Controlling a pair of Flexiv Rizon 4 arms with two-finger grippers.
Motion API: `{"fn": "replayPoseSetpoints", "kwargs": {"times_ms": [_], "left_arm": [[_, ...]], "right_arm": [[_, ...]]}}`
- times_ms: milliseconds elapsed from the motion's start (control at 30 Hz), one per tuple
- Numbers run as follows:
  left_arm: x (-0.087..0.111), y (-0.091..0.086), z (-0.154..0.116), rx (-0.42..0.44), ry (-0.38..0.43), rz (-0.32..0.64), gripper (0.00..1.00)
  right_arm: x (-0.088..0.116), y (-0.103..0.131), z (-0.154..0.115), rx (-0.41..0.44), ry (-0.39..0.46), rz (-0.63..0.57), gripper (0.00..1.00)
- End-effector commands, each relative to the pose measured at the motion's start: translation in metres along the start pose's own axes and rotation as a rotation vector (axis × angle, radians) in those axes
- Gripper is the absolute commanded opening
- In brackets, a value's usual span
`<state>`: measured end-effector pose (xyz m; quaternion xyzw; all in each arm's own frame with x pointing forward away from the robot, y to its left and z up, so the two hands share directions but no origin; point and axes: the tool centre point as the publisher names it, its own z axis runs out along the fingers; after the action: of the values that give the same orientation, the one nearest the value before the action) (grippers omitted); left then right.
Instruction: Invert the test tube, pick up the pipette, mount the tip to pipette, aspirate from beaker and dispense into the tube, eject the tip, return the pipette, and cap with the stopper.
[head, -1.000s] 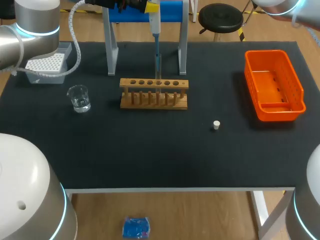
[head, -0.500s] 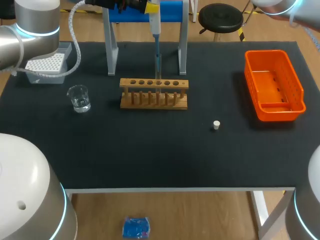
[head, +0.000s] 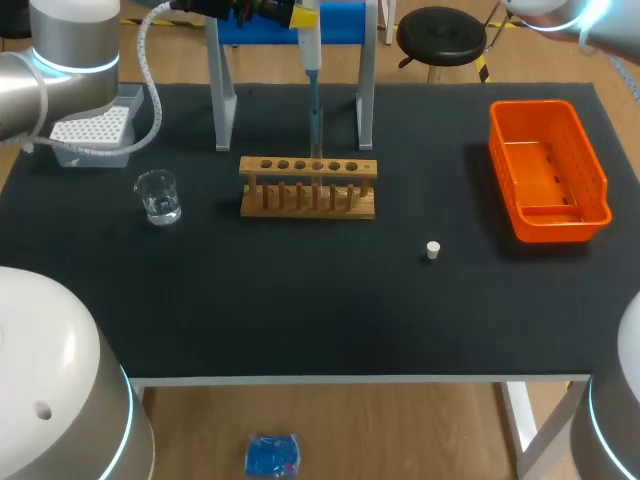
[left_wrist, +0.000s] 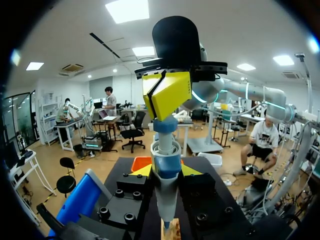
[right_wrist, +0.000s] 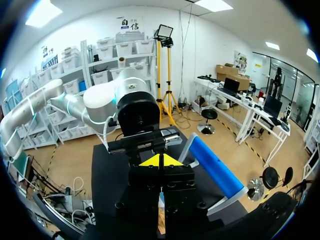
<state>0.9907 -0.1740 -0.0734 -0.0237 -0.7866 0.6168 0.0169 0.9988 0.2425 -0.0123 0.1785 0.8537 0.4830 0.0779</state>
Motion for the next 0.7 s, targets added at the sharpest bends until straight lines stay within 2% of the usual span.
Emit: {"fn": "replayPoseSetpoints", "kwargs": {"times_ms": [33, 700], "left_arm": [[-0.001, -0.003, -0.001, 0.001, 0.002, 0.001, 0.00], [-0.001, -0.003, -0.001, 0.001, 0.002, 0.001, 0.00]], "right_arm": [[-0.001, -0.004, 0.004, 0.007, 0.000, 0.000, 0.00], [0.001, -0.024, 0.013, 0.027, 0.015, 0.029, 0.00]]}}
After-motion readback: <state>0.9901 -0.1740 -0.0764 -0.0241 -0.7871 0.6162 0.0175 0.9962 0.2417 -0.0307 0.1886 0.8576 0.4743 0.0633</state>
